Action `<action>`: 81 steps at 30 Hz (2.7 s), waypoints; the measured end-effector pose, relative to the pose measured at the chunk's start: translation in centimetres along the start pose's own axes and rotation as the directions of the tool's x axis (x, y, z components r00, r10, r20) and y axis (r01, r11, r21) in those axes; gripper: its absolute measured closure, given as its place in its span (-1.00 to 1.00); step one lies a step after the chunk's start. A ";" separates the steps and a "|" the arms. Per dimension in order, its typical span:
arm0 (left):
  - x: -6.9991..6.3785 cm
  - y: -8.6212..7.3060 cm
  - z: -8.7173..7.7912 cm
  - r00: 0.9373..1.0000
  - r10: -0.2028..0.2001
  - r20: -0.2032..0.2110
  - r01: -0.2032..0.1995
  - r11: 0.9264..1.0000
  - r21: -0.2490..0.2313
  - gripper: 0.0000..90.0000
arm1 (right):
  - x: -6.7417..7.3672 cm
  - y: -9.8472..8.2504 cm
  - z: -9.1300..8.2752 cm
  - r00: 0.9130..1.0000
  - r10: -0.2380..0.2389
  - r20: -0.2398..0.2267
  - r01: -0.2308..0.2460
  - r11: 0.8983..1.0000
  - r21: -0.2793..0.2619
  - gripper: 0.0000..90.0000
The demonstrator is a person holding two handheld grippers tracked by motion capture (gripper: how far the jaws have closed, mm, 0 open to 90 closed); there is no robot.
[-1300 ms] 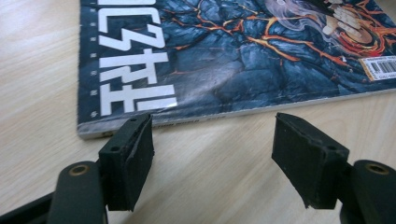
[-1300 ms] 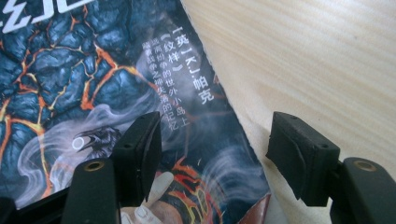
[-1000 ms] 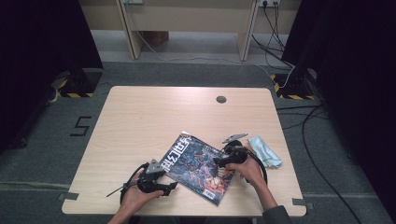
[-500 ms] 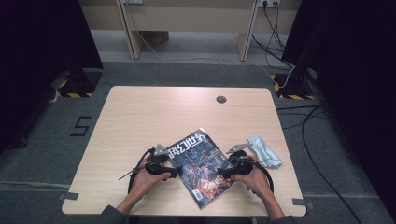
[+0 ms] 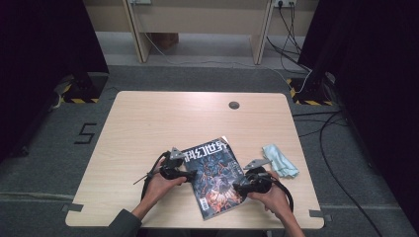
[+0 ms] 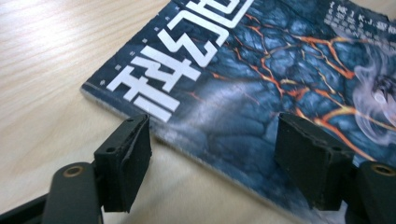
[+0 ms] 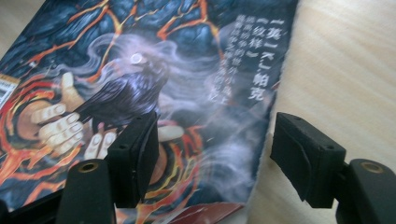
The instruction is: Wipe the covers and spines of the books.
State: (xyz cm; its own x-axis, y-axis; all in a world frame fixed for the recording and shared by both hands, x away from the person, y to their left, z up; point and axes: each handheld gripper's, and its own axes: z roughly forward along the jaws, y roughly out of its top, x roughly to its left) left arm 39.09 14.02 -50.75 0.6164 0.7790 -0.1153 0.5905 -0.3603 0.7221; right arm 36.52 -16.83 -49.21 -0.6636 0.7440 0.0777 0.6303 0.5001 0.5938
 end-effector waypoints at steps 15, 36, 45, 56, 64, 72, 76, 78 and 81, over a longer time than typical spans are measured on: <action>-3.0 -1.9 -1.3 0.995 0.042 0.090 -0.044 0.999 0.018 -0.16 | 0.4 0.0 0.2 1.000 -0.005 0.005 0.005 1.000 -0.004 -0.31; -1.4 -0.2 -0.1 0.996 0.090 0.011 -0.090 0.996 -0.002 0.10 | 2.9 0.0 0.4 0.996 -0.019 0.083 0.019 1.000 -0.007 -0.34; -0.7 0.9 0.8 0.995 0.097 -0.038 -0.097 0.995 -0.008 0.13 | 2.8 1.0 1.2 0.995 -0.005 0.097 0.005 1.000 0.002 -0.40; 0.5 1.6 1.4 0.997 0.058 -0.048 -0.059 0.998 -0.010 0.12 | 2.2 2.2 2.0 0.995 -0.003 0.097 0.002 1.000 0.009 -0.42; 1.3 1.9 1.6 0.997 0.043 -0.068 -0.044 0.999 -0.010 0.09 | 1.8 3.2 2.7 0.995 -0.008 0.094 0.008 1.000 0.008 -0.42; 1.9 2.0 1.6 0.996 0.029 -0.089 -0.030 0.999 -0.014 0.06 | 1.9 3.7 3.2 0.996 -0.005 0.093 0.005 1.000 0.005 -0.42; 1.8 2.0 1.6 0.995 0.042 -0.094 -0.044 0.999 -0.014 0.06 | 1.8 3.8 3.2 0.996 -0.010 0.093 0.010 1.000 0.003 -0.43; 1.9 1.9 1.6 0.995 0.045 -0.093 -0.047 0.999 -0.022 0.05 | 1.8 3.7 3.2 0.996 -0.012 0.092 0.012 1.000 0.000 -0.43; 2.0 1.8 1.6 0.995 0.040 -0.090 -0.042 0.999 -0.027 0.00 | 1.7 3.7 3.2 0.997 -0.011 0.082 0.012 1.000 -0.003 -0.42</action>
State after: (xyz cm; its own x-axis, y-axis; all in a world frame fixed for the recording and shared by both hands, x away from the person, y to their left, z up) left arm 42.21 14.12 -50.74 0.5902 0.8069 -0.0251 0.5499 -0.3791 0.7443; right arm 39.03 -12.31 -49.42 -0.6354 0.7721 0.0049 0.6213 0.5075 0.5970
